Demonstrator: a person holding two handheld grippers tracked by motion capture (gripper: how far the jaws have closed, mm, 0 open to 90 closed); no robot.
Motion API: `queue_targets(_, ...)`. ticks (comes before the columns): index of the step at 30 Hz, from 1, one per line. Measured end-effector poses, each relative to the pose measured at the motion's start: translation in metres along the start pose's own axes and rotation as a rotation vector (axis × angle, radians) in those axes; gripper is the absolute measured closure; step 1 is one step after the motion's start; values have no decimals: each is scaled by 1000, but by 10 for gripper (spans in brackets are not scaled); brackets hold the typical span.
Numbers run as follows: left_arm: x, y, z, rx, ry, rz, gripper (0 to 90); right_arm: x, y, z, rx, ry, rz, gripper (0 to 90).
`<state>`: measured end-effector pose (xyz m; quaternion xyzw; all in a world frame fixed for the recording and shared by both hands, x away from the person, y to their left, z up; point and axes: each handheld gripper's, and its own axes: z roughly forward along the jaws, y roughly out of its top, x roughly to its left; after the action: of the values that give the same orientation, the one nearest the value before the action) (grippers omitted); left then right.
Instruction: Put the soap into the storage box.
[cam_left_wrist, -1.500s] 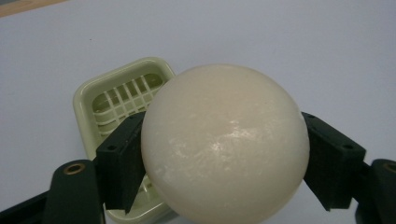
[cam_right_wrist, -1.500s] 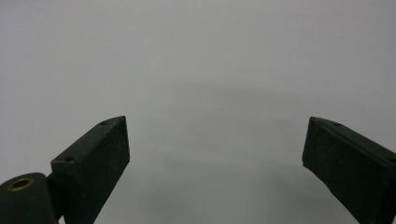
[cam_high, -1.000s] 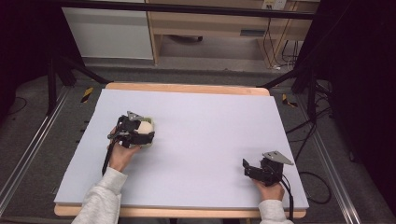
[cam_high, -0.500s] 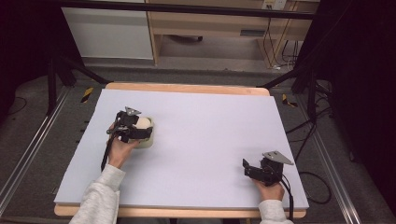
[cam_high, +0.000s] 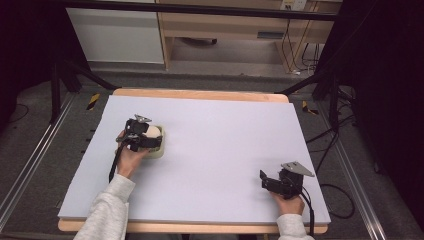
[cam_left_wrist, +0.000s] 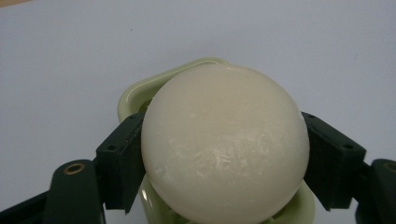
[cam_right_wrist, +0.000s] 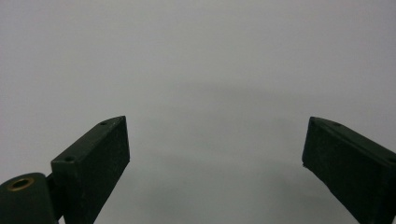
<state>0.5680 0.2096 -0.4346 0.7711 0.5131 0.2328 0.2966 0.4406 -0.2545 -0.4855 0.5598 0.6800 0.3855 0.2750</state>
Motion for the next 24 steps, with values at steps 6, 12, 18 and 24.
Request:
queue_targets(6,2,-1,3,8,3,-1,240,0,0,0,1,-2,-1,78)
queue_targets(12,1,-2,5,17,-1,3,240,0,0,0,1,0,0,79)
queue_targets(18,-1,-4,8,27,9,12,240,0,0,0,0,-2,-1,79)
queue_targets(24,0,-5,10,32,14,11,239,0,0,0,1,0,0,78)
